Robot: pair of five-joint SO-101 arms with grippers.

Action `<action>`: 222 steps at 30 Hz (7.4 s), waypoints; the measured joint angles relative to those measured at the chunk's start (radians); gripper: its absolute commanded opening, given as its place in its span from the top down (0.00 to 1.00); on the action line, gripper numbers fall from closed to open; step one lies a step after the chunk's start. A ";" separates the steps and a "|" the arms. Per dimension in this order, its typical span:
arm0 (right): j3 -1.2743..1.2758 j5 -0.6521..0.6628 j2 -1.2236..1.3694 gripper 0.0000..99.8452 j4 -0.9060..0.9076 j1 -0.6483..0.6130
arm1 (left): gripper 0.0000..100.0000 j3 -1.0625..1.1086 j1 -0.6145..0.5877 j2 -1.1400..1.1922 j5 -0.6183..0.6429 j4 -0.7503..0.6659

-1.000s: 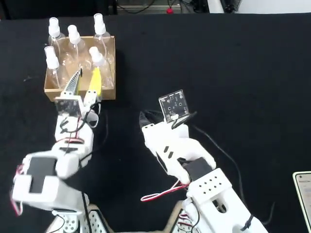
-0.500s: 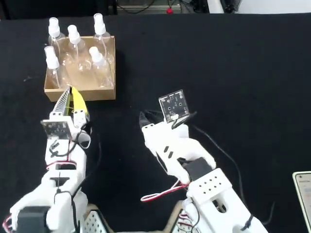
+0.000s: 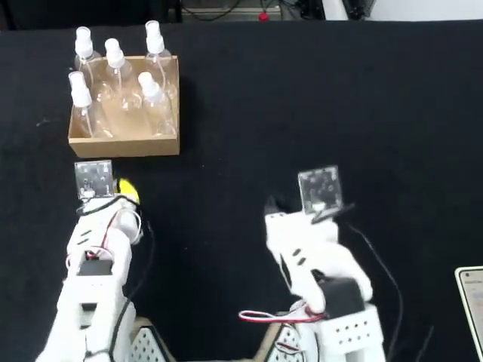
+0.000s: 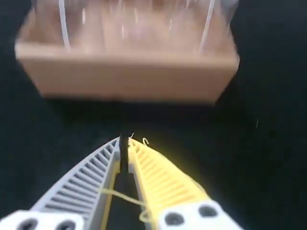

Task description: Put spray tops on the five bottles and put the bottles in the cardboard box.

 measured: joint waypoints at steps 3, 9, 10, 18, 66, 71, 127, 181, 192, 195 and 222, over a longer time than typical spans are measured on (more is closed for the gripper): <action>0.114 0.046 -0.091 0.97 0.003 0.002 | 0.97 0.009 0.000 -0.198 0.000 0.299; 0.167 0.060 -0.094 0.97 -0.003 0.002 | 0.97 0.023 -0.002 -0.609 0.002 0.853; 0.167 0.060 -0.095 0.97 -0.003 0.002 | 0.97 0.023 -0.002 -0.675 0.002 0.939; 0.167 0.064 -0.095 0.97 0.195 0.002 | 0.97 0.023 -0.002 -0.733 0.002 1.192; 0.167 0.068 -0.095 0.97 0.313 0.416 | 0.97 0.023 -0.002 -0.778 0.003 1.198; 0.167 0.068 -0.095 0.97 0.313 0.416 | 0.97 0.023 -0.002 -0.778 0.003 1.198; 0.167 0.068 -0.095 0.97 0.313 0.416 | 0.97 0.023 -0.002 -0.778 0.003 1.198; 0.167 0.068 -0.095 0.97 0.313 0.416 | 0.97 0.023 -0.002 -0.778 0.005 1.198; 0.167 0.068 -0.095 0.97 0.313 0.416 | 0.97 0.023 -0.002 -0.778 0.005 1.198; 0.167 0.068 -0.095 0.97 0.313 0.416 | 0.97 0.023 -0.002 -0.778 0.005 1.198; 0.167 0.068 -0.095 0.97 0.313 0.416 | 0.97 0.023 -0.002 -0.778 0.005 1.198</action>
